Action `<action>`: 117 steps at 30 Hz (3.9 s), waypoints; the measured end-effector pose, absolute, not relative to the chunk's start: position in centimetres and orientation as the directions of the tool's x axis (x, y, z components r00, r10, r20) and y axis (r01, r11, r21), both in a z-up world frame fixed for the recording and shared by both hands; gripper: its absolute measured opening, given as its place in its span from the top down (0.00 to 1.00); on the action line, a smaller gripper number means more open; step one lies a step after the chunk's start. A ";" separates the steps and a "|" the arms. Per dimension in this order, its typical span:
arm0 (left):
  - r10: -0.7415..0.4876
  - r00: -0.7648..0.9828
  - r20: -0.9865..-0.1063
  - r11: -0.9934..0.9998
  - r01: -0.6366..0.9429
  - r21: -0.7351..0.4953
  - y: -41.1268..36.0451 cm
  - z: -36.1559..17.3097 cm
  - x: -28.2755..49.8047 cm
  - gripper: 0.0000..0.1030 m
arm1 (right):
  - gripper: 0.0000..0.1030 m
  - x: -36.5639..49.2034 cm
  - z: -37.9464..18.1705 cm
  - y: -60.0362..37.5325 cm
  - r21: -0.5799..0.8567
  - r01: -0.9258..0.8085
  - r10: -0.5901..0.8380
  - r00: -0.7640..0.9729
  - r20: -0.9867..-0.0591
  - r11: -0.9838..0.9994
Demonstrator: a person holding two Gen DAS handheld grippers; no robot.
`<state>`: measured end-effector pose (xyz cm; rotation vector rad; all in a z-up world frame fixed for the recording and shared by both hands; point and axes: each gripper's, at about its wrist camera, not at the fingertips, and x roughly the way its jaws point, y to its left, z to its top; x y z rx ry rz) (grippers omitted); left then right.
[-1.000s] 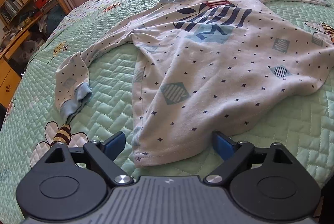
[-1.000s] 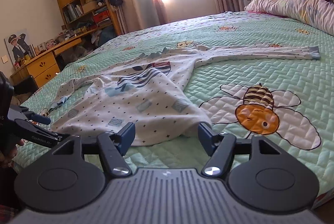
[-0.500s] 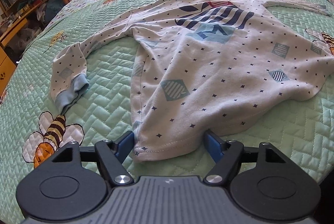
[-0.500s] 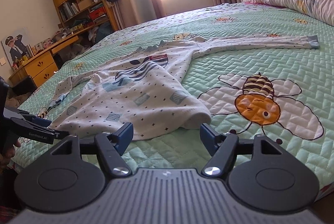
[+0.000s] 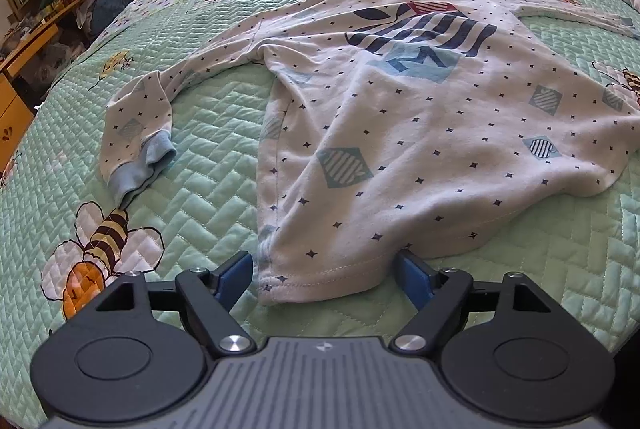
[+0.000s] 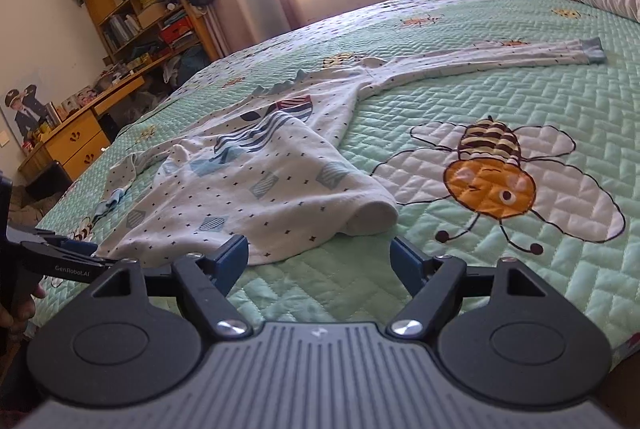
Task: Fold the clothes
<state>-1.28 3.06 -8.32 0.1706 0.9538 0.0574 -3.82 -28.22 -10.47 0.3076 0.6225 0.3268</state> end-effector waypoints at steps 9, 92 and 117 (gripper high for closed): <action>0.083 0.602 -0.794 0.993 -0.120 0.012 6.9 -7.2 -2.3 0.34 | 0.21 -3.8 -10.6 -29.1 0.401 -0.170 0.375 0.773 -0.513 0.900; -0.023 0.698 -0.716 0.911 -0.281 -0.302 13.9 -7.0 4.1 0.77 | 0.11 11.7 -8.3 -24.8 0.689 -0.348 0.706 0.624 -0.336 0.636; -0.167 0.628 -0.760 0.958 -0.079 -0.276 6.5 -8.5 -0.8 0.36 | 0.10 8.0 -11.5 -27.3 0.769 -0.305 0.739 0.603 -0.301 0.562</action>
